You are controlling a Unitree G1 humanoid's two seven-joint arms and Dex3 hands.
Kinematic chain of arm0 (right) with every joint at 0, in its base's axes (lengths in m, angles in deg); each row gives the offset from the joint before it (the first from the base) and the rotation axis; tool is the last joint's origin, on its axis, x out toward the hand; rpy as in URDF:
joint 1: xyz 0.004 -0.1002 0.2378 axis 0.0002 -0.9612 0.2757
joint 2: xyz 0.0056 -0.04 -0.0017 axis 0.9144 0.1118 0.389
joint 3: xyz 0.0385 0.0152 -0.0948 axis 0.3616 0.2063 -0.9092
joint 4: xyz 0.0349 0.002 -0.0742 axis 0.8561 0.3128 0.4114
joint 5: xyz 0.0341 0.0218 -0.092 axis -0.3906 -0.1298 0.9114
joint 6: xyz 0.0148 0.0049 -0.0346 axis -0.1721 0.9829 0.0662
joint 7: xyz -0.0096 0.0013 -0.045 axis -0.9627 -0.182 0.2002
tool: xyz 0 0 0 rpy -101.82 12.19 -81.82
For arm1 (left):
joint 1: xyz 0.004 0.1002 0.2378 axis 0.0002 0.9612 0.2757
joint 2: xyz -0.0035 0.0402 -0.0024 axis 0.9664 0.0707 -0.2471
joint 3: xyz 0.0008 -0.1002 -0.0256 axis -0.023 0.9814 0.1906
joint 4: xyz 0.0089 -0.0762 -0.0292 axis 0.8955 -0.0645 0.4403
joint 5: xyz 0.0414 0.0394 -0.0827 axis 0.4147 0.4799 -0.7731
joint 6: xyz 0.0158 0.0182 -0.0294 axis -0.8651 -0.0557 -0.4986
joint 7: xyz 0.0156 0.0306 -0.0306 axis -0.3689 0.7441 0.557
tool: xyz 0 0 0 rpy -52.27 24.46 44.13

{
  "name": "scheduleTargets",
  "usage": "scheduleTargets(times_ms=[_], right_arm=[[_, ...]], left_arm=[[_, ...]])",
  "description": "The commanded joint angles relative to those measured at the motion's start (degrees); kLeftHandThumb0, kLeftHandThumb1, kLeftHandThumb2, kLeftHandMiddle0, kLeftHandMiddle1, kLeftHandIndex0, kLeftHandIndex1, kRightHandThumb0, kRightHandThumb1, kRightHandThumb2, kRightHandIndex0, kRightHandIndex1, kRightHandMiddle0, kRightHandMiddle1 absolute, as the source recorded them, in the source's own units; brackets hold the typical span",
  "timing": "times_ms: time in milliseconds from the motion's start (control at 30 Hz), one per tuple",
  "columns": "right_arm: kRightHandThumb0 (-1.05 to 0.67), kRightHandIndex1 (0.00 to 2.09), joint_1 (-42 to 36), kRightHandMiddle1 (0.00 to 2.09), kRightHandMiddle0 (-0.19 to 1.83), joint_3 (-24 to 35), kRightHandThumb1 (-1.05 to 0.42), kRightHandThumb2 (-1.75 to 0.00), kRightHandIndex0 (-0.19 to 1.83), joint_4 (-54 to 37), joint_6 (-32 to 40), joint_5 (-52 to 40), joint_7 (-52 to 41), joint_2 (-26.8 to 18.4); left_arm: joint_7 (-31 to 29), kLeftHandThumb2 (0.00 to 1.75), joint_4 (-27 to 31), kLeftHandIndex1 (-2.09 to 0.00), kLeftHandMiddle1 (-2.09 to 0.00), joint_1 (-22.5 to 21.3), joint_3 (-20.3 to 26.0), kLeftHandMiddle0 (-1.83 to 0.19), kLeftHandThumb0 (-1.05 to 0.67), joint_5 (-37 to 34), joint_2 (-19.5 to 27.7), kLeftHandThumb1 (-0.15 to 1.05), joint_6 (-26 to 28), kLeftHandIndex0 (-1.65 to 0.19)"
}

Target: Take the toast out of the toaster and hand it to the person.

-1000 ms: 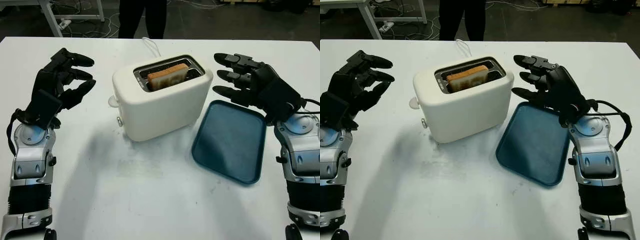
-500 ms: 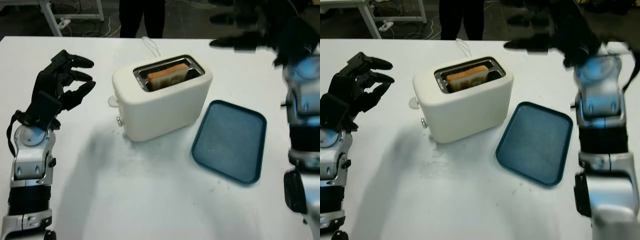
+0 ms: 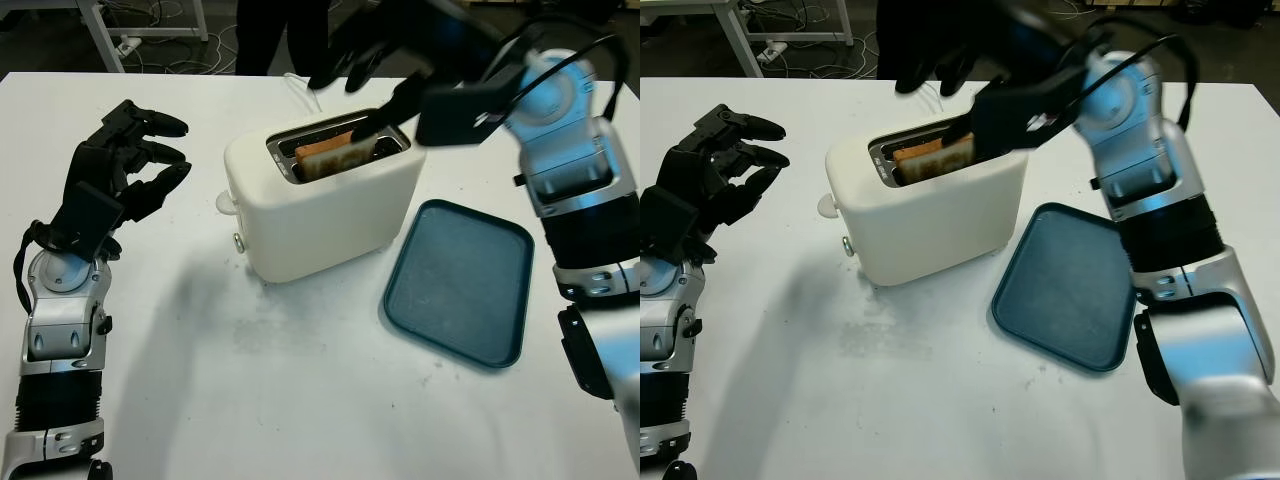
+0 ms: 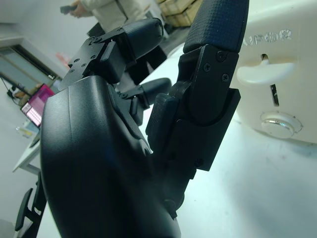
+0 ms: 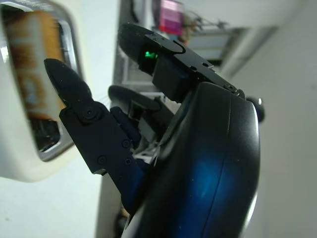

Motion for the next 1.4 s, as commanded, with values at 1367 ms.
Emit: scheduleTargets(times_ms=[1367], right_arm=[[-0.4, 0.54, 0.9, 0.07, 1.02, -5.6, -0.7, -0.01, 0.92, 5.3, 4.8, 10.7, -8.2, 1.2]], left_arm=[[0.3, 0.14, -1.7, -1.18, -1.33, 0.8, -0.2, -0.31, -1.05, 0.2, -0.8, 0.92, -2.1, -0.36]])
